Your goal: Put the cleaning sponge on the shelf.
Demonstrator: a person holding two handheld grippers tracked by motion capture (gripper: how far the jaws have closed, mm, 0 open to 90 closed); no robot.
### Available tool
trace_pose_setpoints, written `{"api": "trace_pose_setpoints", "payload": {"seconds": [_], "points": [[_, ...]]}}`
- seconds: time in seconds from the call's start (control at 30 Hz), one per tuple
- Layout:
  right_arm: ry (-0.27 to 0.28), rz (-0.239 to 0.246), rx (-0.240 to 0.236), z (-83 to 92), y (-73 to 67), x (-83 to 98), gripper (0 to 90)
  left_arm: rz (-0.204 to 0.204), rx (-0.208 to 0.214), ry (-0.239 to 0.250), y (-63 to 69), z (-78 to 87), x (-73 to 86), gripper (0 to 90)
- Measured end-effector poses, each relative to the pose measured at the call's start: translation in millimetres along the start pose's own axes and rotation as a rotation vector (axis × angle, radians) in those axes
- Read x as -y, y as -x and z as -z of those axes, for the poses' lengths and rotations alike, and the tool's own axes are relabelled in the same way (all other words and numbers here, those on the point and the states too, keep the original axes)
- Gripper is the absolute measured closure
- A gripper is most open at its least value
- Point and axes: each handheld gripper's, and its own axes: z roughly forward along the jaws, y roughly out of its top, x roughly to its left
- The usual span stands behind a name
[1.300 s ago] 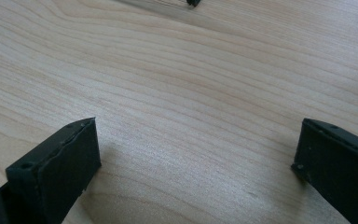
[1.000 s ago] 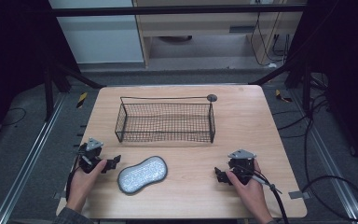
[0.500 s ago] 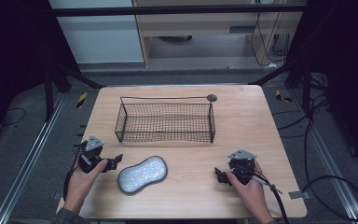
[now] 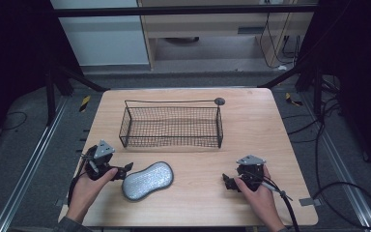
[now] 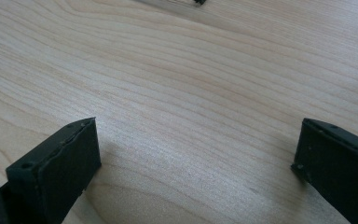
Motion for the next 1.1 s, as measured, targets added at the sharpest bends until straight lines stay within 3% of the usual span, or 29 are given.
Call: {"api": "trace_pose_setpoints", "payload": {"seconds": [0.17,0.33,0.37,0.43,0.47,0.8,1.1], "points": [[0.0,0.0,-0.002,0.1,0.1,0.0,0.4,-0.047,0.02,-0.042,9.6,-0.9,-8.9,2.8],[0.0,0.001,-0.002,0.1,0.1,0.1,0.4,-0.067,0.065,-0.072,15.6,-1.9,-17.1,2.7],[0.001,0.002,-0.002,0.0,0.2,0.1,0.4,-0.098,0.066,-0.097,19.8,-4.1,-21.7,2.8],[0.001,0.002,-0.002,0.0,0.1,0.1,0.4,-0.111,0.068,-0.109,22.0,-5.4,-23.6,2.8],[0.001,0.002,-0.002,0.0,0.2,0.1,0.4,-0.132,0.071,-0.142,26.3,-8.8,-26.1,2.7],[0.0,0.003,-0.003,-0.3,1.4,-0.2,0.4,-0.228,0.119,-0.225,42.8,-18.3,-32.3,3.0],[0.0,-0.008,0.011,0.0,5.3,0.2,0.4,-0.274,0.148,-0.293,52.3,-18.4,-38.2,3.2]]}}
